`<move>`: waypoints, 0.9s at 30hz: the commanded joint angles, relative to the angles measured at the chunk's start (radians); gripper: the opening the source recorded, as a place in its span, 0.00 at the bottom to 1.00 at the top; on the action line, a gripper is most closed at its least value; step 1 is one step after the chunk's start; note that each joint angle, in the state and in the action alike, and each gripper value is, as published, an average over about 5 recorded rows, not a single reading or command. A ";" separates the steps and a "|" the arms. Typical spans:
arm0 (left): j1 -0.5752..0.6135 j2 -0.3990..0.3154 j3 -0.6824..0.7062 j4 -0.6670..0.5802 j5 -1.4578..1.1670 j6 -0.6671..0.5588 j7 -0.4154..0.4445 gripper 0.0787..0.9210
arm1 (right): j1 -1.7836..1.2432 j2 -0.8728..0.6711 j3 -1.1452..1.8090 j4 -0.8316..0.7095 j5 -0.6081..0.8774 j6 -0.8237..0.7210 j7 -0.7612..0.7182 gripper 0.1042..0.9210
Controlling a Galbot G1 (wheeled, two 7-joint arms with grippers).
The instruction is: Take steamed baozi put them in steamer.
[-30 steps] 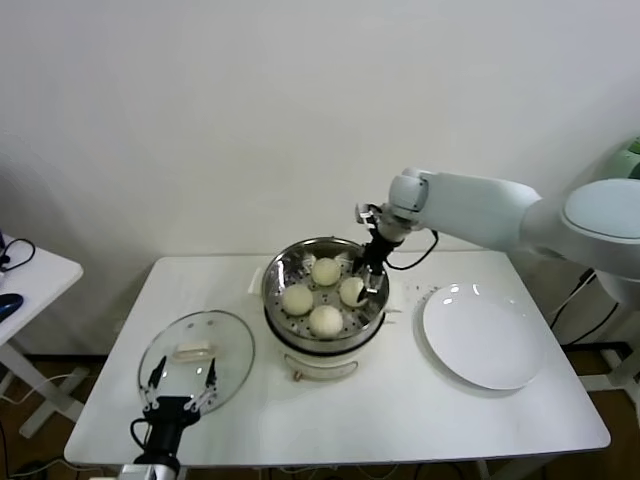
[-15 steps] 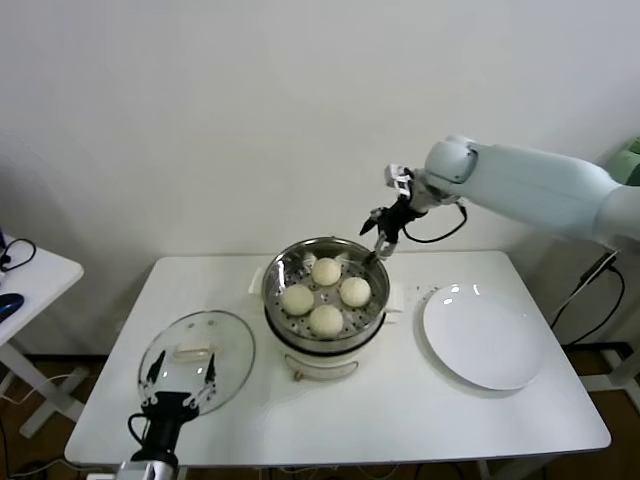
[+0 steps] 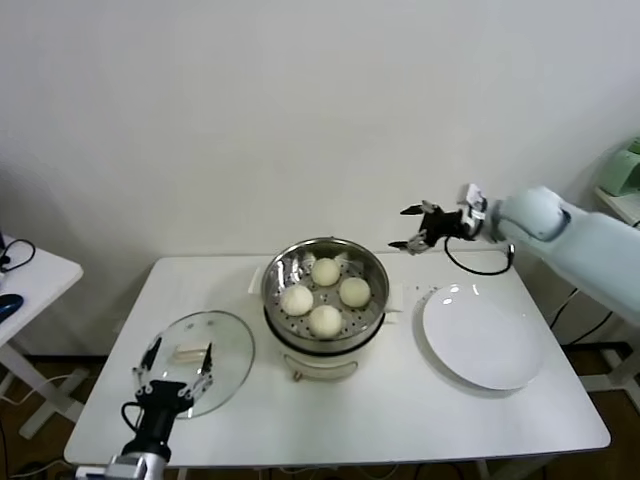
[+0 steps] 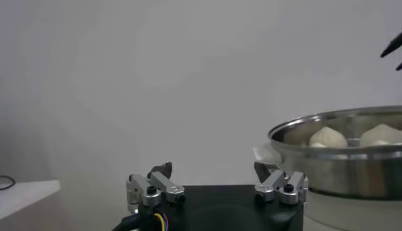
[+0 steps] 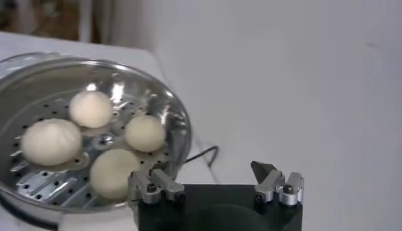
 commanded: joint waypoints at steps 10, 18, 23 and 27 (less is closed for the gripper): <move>-0.047 -0.022 -0.019 -0.004 -0.014 0.024 0.037 0.88 | -1.388 0.253 1.468 0.315 -0.286 0.155 0.273 0.88; -0.085 -0.019 -0.051 0.034 -0.051 0.046 0.048 0.88 | -1.579 0.488 1.586 0.428 -0.351 0.240 0.266 0.88; -0.103 -0.024 -0.060 0.048 -0.065 0.056 0.059 0.88 | -1.648 0.612 1.608 0.458 -0.363 0.285 0.265 0.88; -0.115 -0.026 -0.077 0.044 -0.109 0.074 0.083 0.88 | -1.692 0.671 1.617 0.467 -0.364 0.307 0.263 0.88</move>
